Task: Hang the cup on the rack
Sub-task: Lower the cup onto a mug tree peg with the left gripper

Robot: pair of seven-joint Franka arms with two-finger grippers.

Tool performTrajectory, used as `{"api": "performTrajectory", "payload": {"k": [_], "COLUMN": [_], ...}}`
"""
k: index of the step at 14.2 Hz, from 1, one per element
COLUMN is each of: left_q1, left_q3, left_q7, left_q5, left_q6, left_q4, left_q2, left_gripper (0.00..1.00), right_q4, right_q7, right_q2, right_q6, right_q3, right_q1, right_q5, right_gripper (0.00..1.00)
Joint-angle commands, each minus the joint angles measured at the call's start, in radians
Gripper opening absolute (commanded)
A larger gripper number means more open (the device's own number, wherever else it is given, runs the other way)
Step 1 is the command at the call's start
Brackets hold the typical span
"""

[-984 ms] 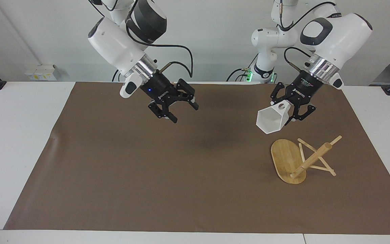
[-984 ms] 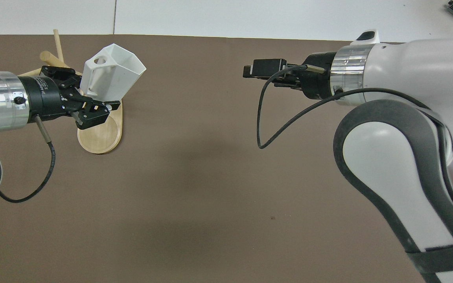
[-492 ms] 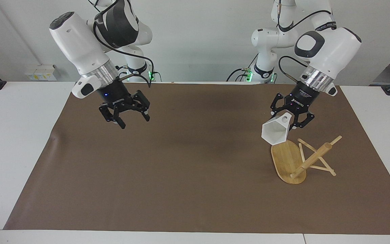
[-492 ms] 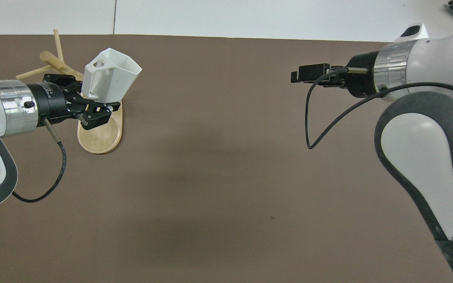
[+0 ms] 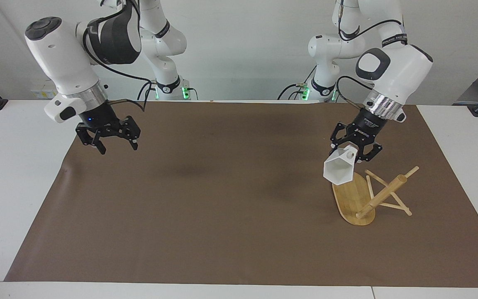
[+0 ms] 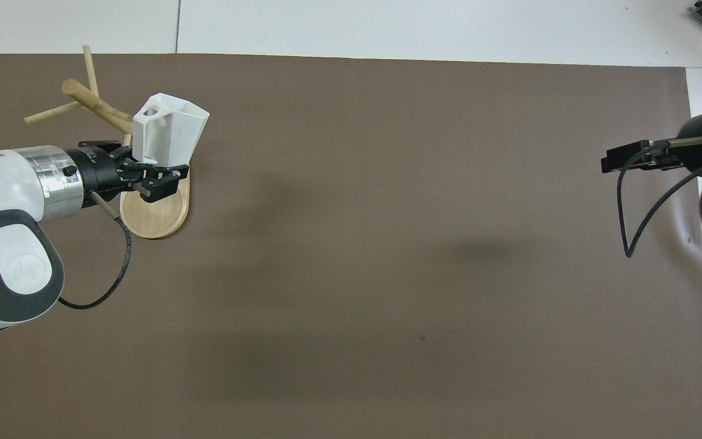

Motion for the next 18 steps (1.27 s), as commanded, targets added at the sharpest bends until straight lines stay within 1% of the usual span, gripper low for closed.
{"api": "performTrajectory", "payload": {"k": [1, 4, 7, 12, 15, 18], "left_q1": [0.007, 0.019, 0.025, 0.032, 0.032, 0.033], "left_q3": [-0.005, -0.005, -0.003, -0.003, -0.003, -0.003], "left_q7": [-0.066, -0.093, -0.153, -0.259, -0.310, -0.342], "left_q5": [-0.008, -0.008, -0.008, -0.008, -0.008, -0.008], "left_q6": [0.051, 0.074, 0.094, 0.110, 0.125, 0.142], "left_q4": [-0.011, -0.011, -0.014, -0.018, -0.026, -0.031], "left_q2": [0.007, 0.027, 0.033, 0.044, 0.049, 0.058], "left_gripper": [0.00, 0.00, 0.00, 0.00, 0.00, 0.00], "right_q4": [-0.028, -0.028, -0.027, -0.032, -0.056, -0.061], "right_q7": [-0.014, -0.017, -0.008, 0.001, 0.017, 0.127], "right_q2": [-0.057, -0.095, -0.144, -0.160, -0.175, -0.192], "right_q6": [-0.051, -0.077, -0.140, -0.182, -0.186, -0.209], "right_q3": [-0.029, -0.046, -0.049, -0.063, -0.061, -0.050], "right_q1": [-0.001, -0.001, -0.001, 0.001, 0.001, 0.013], "right_q5": [-0.055, -0.082, -0.082, -0.080, -0.075, -0.071], "right_gripper": [1.00, 1.00, 1.00, 1.00, 1.00, 1.00]}}
